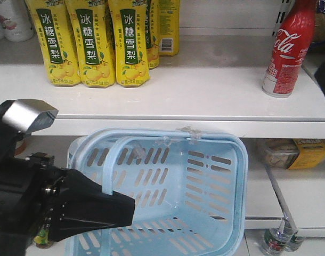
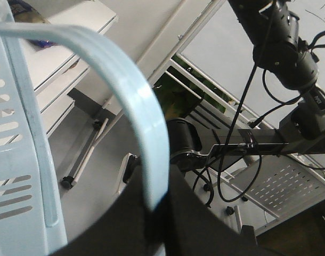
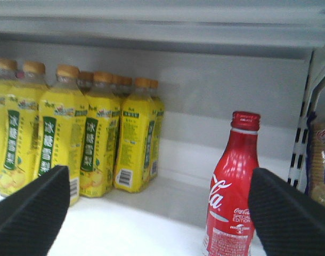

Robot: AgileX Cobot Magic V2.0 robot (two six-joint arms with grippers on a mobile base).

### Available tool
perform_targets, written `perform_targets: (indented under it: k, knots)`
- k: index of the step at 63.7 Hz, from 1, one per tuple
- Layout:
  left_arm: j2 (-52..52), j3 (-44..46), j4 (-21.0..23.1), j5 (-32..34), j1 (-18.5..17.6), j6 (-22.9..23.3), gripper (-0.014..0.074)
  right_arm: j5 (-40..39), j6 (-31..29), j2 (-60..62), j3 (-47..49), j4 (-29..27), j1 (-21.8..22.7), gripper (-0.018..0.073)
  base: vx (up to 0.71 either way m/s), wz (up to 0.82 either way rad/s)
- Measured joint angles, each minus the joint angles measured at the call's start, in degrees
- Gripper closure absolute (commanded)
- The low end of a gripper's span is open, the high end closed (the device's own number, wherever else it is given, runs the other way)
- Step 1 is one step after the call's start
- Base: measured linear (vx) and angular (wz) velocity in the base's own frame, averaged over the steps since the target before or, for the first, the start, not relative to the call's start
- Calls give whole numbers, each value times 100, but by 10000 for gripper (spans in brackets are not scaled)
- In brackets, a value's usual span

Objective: Place coke in basket with both arms
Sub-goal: 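Move the right gripper toward the red Coca-Cola bottle, then close the right gripper around the neck of the Coca-Cola bottle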

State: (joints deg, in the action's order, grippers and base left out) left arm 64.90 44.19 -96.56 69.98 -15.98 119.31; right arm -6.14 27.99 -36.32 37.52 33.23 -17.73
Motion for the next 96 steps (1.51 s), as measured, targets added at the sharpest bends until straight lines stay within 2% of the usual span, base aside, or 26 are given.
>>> perform_targets:
  k: [25, 43, 56, 69, 76, 82, 89, 96]
  knots:
    - [0, 0, 0, 0, 0, 0, 603, 1234, 0, -1698, 1868, 19, 0, -31, 0, 0]
    - [0, 0, 0, 0, 0, 0, 603, 1829, 198, -2635, 2726, 592, 0, -11, 0, 0]
    - [0, 0, 0, 0, 0, 0, 603, 2083, 1048, -3079, 3058, 1342, 0, -10, 0, 0]
    - [0, 0, 0, 0, 0, 0, 603, 2208, 2690, -3402, 3116, 2863, 0, 23, 0, 0]
    - [0, 0, 0, 0, 0, 0, 603, 2197, 3672, -3542, 3116, 3789, 0, 97, 0, 0]
    - [0, 0, 0, 0, 0, 0, 603, 2204, 4367, -3637, 3116, 4440, 0, 213, 0, 0]
    - [0, 0, 0, 0, 0, 0, 603, 2204, 4807, -3686, 3116, 4990, 0, 392, 0, 0]
    - [0, 0, 0, 0, 0, 0, 603, 2196, 5008, -3686, 3116, 5177, 0, 573, 0, 0]
